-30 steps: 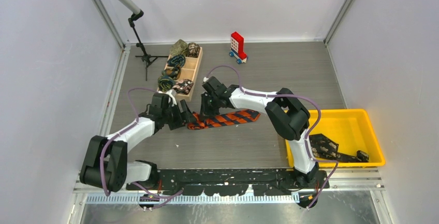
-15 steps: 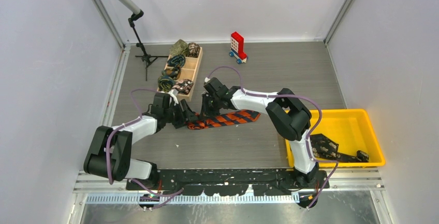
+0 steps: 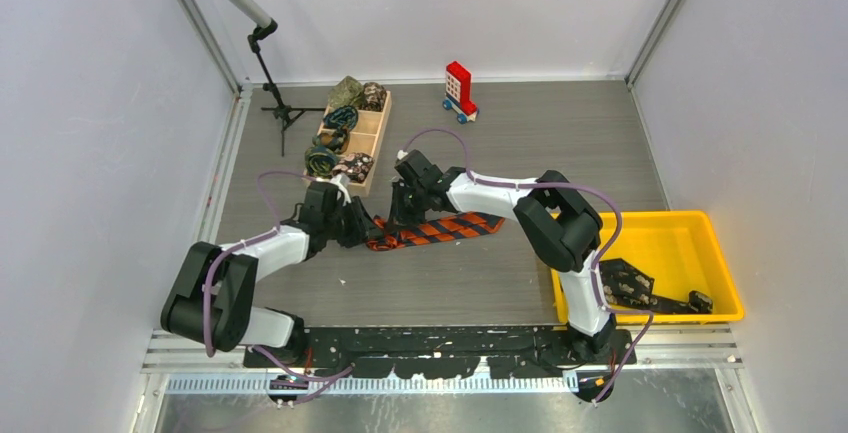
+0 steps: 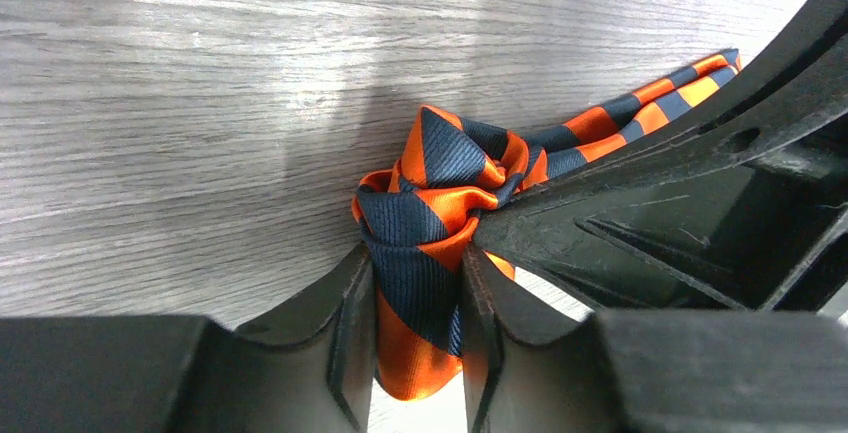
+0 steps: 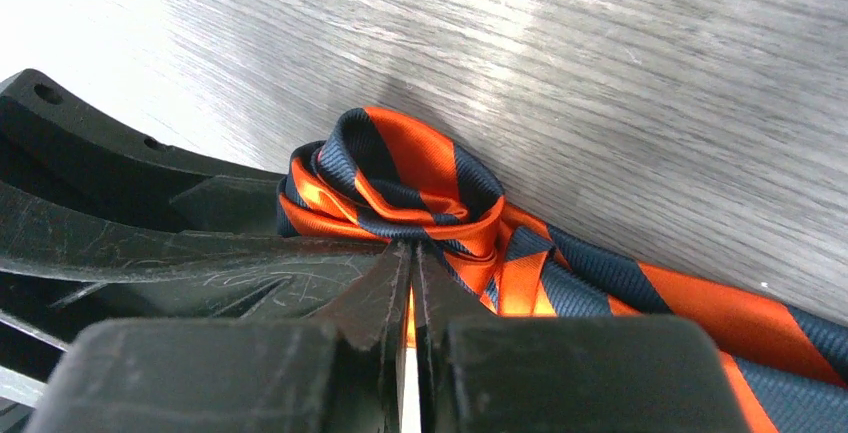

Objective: Roll the ties
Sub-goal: Roll the tie at the center of the board.

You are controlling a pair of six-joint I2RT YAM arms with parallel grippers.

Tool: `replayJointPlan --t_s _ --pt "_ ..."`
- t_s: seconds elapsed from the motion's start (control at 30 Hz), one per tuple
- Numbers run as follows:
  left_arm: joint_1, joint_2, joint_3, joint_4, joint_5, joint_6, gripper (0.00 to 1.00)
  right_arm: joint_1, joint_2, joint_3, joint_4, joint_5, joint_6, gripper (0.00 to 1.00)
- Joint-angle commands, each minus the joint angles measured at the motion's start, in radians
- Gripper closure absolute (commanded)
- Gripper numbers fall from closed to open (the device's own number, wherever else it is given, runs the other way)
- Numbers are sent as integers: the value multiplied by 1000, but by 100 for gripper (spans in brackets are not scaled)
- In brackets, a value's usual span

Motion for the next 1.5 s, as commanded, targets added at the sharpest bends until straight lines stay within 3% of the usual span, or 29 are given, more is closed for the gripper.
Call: replayJointPlan --t_s 0.0,0.1,0.27,0.4,0.67,0.97,1.23,1.47 --pt "-41 14 5 -45 -42 8 71 10 -12 -23 -38 45 -5 90" --pt "-52 -5 22 -88 -76 20 76 9 -21 -5 -52 48 -13 90" --pt "-87 -33 66 -190 -163 51 79 8 -53 39 -82 48 -31 71" --pt "-131 -59 123 -306 -272 78 79 8 -94 57 -98 56 -33 66" --pt "-185 -86 188 -421 -425 107 81 7 -125 28 -82 52 -9 73" --pt "-219 -88 243 -485 -525 122 81 32 -53 35 -8 -7 44 81" --pt "-249 -90 290 -557 -627 169 82 39 40 103 15 -49 55 83" --pt "-294 -52 331 -621 -761 204 82 6 -21 57 12 -42 36 83"
